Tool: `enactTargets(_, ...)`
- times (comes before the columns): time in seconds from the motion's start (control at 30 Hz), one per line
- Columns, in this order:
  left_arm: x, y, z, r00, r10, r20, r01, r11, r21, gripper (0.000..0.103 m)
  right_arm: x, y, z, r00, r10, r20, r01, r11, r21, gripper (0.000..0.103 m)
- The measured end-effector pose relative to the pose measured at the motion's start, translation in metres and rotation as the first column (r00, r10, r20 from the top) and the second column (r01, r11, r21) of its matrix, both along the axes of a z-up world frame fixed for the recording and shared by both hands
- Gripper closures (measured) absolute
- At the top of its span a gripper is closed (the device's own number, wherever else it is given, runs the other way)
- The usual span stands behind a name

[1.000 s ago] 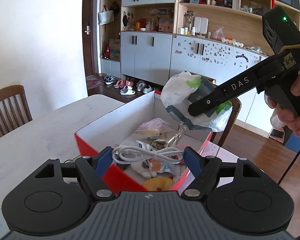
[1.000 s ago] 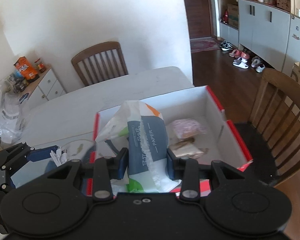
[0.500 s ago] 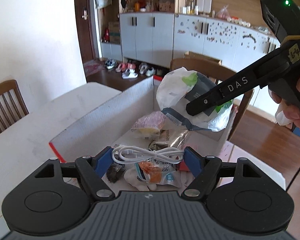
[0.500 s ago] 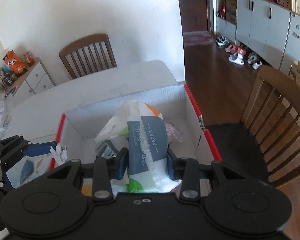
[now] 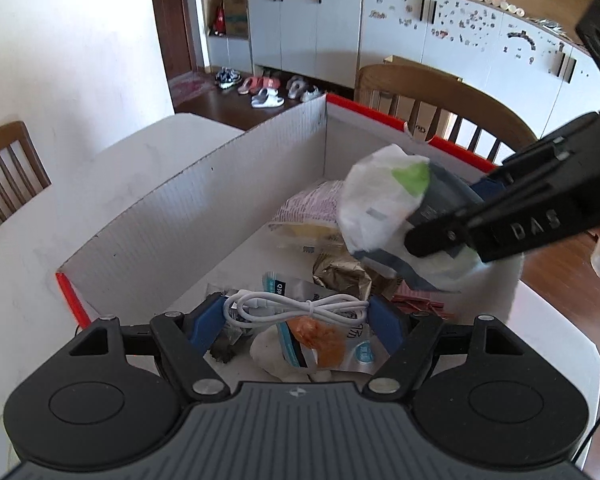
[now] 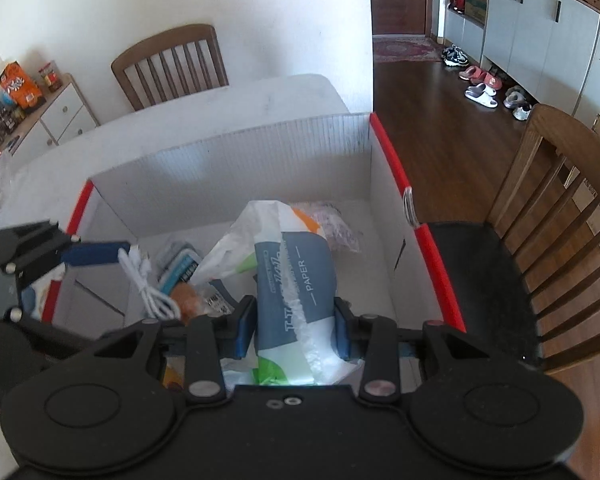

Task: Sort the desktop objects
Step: 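Open both tools to drop the tissue packet and cable into the box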

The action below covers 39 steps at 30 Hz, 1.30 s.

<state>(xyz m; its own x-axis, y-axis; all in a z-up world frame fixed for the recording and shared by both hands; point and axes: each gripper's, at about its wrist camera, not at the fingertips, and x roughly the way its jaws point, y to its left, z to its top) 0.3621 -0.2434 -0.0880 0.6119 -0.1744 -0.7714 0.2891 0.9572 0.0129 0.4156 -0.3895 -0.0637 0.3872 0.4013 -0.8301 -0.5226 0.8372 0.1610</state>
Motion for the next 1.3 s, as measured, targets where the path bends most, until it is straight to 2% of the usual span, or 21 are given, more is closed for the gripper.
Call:
enactTargets(0.2, 0.014, 0.000, -0.007, 0.997, 0.014, -0.079, -0.014, 1.000, -0.005, 0.026, 0.001, 0.002, -0.012, 0.999, 0.019, -0.029, -0.019, 1.000, -0.005, 0.064)
enactTargets(0.33, 0.025, 0.000, -0.014, 0.984, 0.014, -0.175, -0.016, 1.000, -0.012, 0.026, 0.002, 0.003, -0.013, 0.999, 0.027, -0.032, -0.027, 1.000, 0.000, 0.063)
enactTargets(0.7, 0.038, 0.002, -0.025, 0.950, 0.006, -0.313, -0.014, 1.000, -0.026, 0.027, 0.005, -0.001, -0.015, 0.998, 0.031, -0.062, -0.030, 0.999, 0.020, 0.060)
enactTargets(0.93, 0.031, 0.003, -0.020, 0.959, -0.005, -0.284, -0.007, 0.999, -0.042, 0.023, 0.006, -0.004, -0.012, 0.998, 0.020, -0.065, -0.018, 0.999, 0.029, 0.052)
enactTargets(0.97, 0.030, 0.003, -0.018, 0.960, -0.006, -0.280, -0.008, 0.999, -0.047, 0.023, 0.006, -0.005, -0.012, 0.998, 0.018, -0.065, -0.016, 0.999, 0.032, 0.049)
enactTargets(1.03, 0.026, 0.002, -0.014, 0.963, -0.008, -0.268, -0.009, 0.998, -0.060, 0.022, 0.005, -0.008, -0.008, 0.998, 0.012, -0.060, -0.010, 0.999, 0.047, 0.038)
enactTargets(1.1, 0.022, 0.002, -0.010, 0.968, -0.011, -0.251, -0.009, 0.997, -0.076, 0.021, 0.004, -0.010, -0.004, 0.999, 0.012, -0.050, -0.009, 0.998, 0.058, 0.034)
enactTargets(1.3, 0.007, 0.011, 0.007, 0.982, 0.007, -0.186, -0.031, 0.991, -0.131, 0.021, 0.003, -0.017, 0.009, 0.999, 0.000, -0.042, 0.003, 0.997, 0.078, 0.033)
